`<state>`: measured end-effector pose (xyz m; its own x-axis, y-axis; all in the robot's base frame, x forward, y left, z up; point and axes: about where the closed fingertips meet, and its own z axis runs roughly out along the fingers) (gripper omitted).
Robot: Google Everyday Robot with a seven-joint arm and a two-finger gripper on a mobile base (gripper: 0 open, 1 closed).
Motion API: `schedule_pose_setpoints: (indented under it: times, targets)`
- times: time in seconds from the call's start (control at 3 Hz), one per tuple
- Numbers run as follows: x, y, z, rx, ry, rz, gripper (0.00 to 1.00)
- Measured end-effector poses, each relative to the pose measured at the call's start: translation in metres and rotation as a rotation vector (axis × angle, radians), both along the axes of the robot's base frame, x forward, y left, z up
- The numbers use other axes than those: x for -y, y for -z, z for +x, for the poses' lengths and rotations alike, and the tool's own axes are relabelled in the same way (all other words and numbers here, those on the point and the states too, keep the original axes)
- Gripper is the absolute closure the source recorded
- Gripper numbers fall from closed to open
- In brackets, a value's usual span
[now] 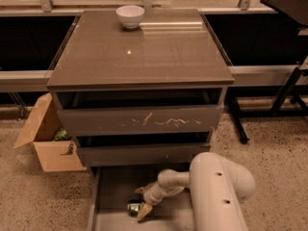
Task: Pick green can from bottom drawer and place on counter
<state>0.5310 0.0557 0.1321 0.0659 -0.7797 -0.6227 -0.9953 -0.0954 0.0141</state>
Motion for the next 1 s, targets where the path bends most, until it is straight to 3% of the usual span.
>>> schedule_pose_setpoints:
  times: [0.67, 1.0]
  targets:
    - [-0.007, 0.013, 0.000, -0.008, -0.016, -0.030, 0.76]
    - [-0.010, -0.016, -0.004, 0.040, -0.053, 0.016, 0.98]
